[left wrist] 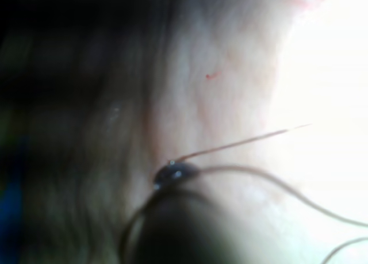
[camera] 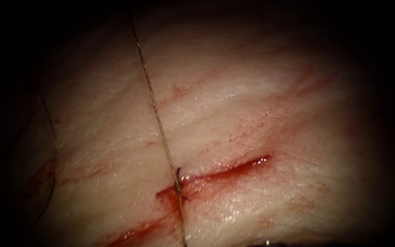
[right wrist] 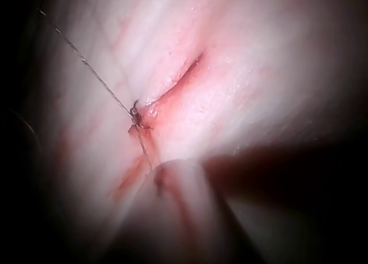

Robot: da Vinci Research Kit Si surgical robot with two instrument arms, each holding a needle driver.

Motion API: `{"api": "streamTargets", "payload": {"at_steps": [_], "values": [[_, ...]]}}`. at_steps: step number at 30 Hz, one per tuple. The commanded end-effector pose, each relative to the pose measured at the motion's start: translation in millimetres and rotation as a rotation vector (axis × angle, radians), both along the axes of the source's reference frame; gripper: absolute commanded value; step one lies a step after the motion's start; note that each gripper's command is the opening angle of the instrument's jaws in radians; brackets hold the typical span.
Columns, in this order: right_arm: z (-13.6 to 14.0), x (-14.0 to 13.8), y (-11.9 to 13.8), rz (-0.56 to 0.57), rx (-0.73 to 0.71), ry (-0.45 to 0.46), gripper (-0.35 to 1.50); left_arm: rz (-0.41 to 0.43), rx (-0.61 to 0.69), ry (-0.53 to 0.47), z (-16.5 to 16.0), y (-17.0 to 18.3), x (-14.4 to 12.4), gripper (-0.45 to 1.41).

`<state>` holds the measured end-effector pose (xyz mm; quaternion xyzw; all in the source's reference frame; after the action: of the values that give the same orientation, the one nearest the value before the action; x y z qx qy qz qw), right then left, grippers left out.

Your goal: Wound Closure

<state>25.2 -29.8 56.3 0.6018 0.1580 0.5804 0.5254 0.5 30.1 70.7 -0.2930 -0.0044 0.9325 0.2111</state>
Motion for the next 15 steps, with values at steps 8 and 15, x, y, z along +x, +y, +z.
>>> {"api": "streamTargets", "payload": {"at_steps": [8, 15], "values": [[1.1, 0.2, -2.0, -0.001, 0.011, -0.008, -0.35, 0.003, -0.015, 0.012, 0.9, 0.8, -0.5, -0.45], [0.4, 0.3, -0.5, 0.056, -0.094, 0.104, -0.35, 0.009, -0.004, -0.011, 0.8, -1.4, -1.1, -0.45]]}}
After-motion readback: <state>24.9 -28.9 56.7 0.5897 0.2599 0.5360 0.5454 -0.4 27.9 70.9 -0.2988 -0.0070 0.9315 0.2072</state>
